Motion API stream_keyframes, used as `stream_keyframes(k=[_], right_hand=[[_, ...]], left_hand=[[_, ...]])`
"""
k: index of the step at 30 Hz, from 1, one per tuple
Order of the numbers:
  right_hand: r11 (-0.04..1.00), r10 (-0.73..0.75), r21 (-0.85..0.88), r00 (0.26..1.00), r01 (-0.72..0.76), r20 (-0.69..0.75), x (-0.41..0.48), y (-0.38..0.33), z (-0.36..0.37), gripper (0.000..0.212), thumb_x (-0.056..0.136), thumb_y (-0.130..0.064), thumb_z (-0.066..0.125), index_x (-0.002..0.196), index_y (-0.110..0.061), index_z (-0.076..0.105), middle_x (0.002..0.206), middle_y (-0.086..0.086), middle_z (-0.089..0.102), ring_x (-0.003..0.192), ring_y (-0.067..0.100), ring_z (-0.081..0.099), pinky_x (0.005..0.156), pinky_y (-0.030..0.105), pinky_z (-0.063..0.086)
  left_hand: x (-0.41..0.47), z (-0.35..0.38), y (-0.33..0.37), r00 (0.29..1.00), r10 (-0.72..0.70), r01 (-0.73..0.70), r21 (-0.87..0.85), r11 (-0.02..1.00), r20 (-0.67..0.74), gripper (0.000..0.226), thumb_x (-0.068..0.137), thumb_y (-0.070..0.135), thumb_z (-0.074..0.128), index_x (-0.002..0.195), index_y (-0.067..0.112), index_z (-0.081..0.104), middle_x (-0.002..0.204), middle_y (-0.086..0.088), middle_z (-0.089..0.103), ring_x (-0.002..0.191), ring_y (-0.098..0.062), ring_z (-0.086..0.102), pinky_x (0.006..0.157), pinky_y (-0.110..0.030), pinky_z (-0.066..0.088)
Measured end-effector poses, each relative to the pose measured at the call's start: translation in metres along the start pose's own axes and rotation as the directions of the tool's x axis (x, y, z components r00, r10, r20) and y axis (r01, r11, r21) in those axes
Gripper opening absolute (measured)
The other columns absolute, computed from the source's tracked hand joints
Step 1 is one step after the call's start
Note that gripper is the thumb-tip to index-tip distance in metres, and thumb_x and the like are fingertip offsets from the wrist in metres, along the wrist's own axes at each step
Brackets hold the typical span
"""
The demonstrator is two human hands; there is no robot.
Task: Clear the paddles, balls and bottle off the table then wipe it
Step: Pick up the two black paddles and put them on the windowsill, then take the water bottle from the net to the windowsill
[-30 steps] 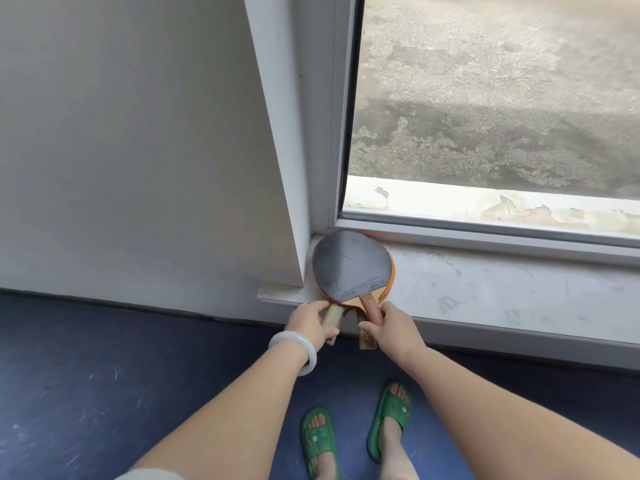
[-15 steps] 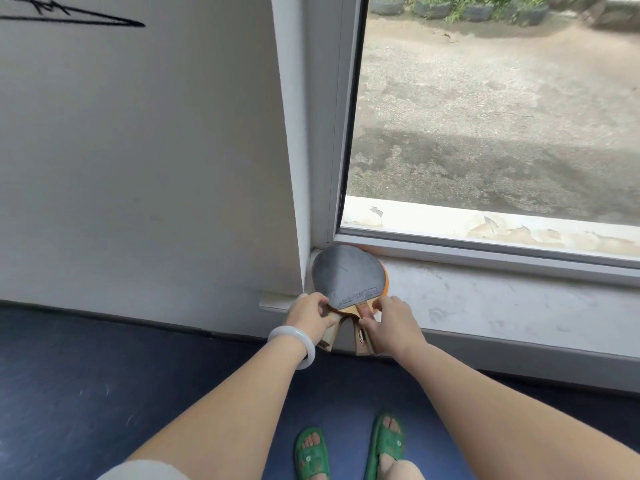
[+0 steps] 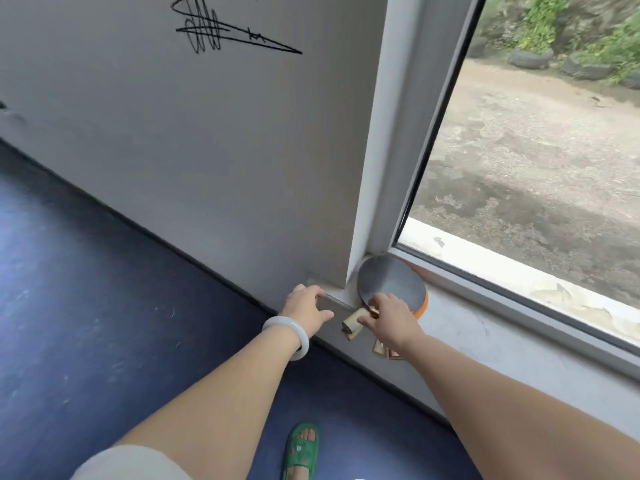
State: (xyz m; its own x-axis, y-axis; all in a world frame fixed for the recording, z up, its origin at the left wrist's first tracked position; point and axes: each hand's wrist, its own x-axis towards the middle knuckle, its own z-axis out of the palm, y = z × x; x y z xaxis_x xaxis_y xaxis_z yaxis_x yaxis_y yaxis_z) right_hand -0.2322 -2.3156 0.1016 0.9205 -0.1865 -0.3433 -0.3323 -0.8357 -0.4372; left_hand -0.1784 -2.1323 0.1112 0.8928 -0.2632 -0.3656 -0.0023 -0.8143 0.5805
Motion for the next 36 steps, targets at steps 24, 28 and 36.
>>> stream_keyframes(k=[24,28,36], right_hand=[[0.688,-0.591,-0.092,0.629,0.720,0.506,-0.138,-0.383,0.205,0.054,0.093,-0.039,0.063,0.136,-0.012,0.046,0.136,0.008,0.048,0.128,0.025,0.043,0.104,0.035,0.039],[0.581,-0.653,-0.051,0.502,0.812,0.567,-0.191,-0.471,0.269,0.053,0.092,-0.038,0.065,0.136,-0.014,0.047,0.135,0.006,0.047,0.129,0.024,0.041,0.104,0.034,0.039],[0.374,-0.652,-0.008,0.270,0.927,0.709,-0.274,-0.598,0.375,0.056,0.091,-0.036,0.066,0.137,-0.012,0.046,0.138,0.009,0.047,0.131,0.026,0.042,0.107,0.033,0.036]], left_hand=[[-0.323,-0.141,-0.323,0.618,-0.715,0.591,-0.407,0.696,-0.326,0.056,0.090,0.039,0.066,0.139,0.023,0.044,0.139,0.000,0.041,0.123,-0.027,0.049,0.103,-0.045,0.043],[-0.397,-0.172,-0.395,0.509,-0.784,0.633,-0.463,0.621,-0.355,0.058,0.091,0.040,0.065,0.142,0.023,0.043,0.143,0.001,0.038,0.128,-0.026,0.046,0.104,-0.043,0.043],[-0.505,-0.199,-0.502,0.336,-0.889,0.644,-0.613,0.458,-0.311,0.060,0.092,0.037,0.065,0.144,0.020,0.040,0.150,-0.001,0.030,0.134,-0.025,0.039,0.108,-0.041,0.039]])
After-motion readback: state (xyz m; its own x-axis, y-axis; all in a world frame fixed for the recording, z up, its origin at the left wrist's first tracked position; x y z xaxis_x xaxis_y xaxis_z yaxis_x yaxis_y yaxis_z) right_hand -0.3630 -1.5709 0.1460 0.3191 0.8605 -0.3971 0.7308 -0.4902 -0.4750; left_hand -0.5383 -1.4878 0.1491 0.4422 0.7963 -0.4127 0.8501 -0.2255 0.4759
